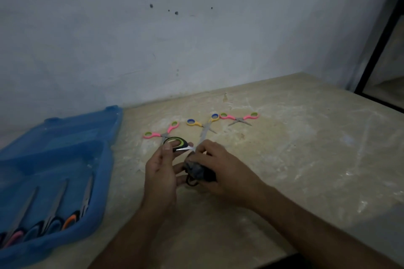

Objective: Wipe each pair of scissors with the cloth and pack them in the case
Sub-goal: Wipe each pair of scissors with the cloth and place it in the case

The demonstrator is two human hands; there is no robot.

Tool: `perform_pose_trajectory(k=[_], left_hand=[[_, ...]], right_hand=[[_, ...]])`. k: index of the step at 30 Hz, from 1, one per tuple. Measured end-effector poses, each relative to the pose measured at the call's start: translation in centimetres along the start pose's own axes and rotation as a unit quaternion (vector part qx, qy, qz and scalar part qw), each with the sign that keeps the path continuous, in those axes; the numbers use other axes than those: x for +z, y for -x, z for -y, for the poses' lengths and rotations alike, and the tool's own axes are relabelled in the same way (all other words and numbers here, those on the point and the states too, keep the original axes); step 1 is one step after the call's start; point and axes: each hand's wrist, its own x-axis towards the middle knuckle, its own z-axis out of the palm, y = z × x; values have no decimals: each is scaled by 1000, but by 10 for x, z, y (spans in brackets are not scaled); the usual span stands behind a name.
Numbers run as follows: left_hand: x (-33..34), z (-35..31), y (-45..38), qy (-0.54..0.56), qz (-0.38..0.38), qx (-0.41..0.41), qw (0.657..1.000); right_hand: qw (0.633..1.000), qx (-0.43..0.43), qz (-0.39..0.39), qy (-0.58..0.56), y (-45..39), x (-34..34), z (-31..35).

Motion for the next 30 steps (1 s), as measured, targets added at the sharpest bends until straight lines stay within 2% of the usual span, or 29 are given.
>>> perform_pose_trajectory(k=[4,8,12,17,20,22,23,26,28,30], left_hand=[[2,-2,-1,-8,0,10,1000],[2,-2,-2,-6,12,17,1000],[2,-2,0,-12,20,31,999],[-9,-9,-9,-10,14,42,999],[-9,-8,-11,-1,12,40,999],[-5,-6,-11,0,16,38,999],[-3,-5,-10,-1,20,36,999],[-1,-3,-6,-2,29,33,999],[-3,-5,-6,2,30,29,999],[-8,-7,-9,6,25,25,999]], right_hand=[[1000,5,23,-15,1,-25,-17],[990,64,-125,-21,1,-30,-15],[991,70,-115,0,-6,-11,-7],[976,175,-123,42,5,-26,-49],[955,218,-194,58,12,-40,-60],[952,184,-243,43,7,-43,-45],[958,153,-241,28,3,-40,-33],[983,97,-159,5,-7,-19,-6],[984,112,-140,19,-10,-14,-17],[972,157,-170,25,-9,-21,-36]])
